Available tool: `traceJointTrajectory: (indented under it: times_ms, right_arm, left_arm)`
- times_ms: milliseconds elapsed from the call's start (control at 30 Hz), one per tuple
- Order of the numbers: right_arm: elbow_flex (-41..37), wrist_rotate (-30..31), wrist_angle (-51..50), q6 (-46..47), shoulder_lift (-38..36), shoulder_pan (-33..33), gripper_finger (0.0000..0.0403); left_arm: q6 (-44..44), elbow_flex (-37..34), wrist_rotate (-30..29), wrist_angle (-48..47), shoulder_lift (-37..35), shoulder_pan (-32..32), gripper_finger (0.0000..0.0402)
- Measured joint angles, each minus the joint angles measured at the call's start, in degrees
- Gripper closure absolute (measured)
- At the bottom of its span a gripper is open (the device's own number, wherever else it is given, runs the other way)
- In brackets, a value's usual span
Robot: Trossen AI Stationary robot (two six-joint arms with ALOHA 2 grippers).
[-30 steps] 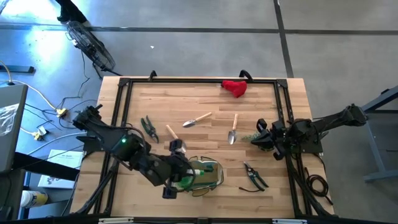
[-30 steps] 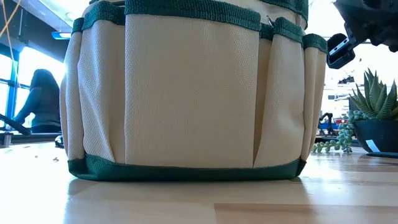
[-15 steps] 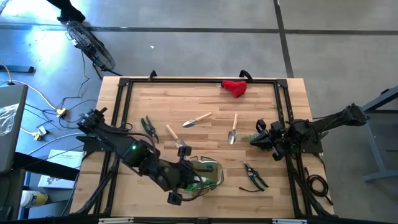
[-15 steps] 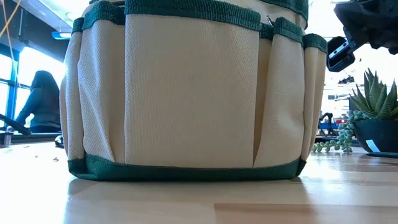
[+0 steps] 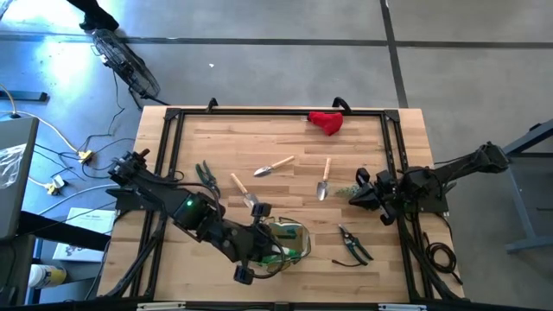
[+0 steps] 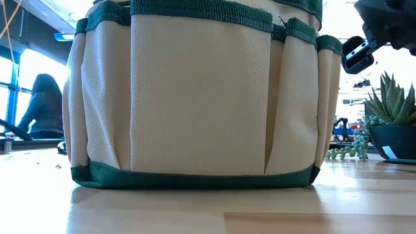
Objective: Pick & Place Garden tools in Gardening bag
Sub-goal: Put the green spray bottle into the gardening bag
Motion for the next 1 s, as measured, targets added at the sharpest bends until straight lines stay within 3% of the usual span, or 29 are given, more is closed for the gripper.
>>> traceJointTrajectory:
  times_ms: [567,1000]
  right_arm:
    - [0.0,0.46,-0.18,-0.15,0.39,1.07,0.04]
    - [0.0,-0.18,-0.22,-0.08,0.76,1.07,0.04]
  left_arm:
    - [2.87,-0.52,4.73,0.74,3.61,2.5,0.0352]
    - [2.47,-0.52,5.11,0.71,7.01,2.64,0.0352]
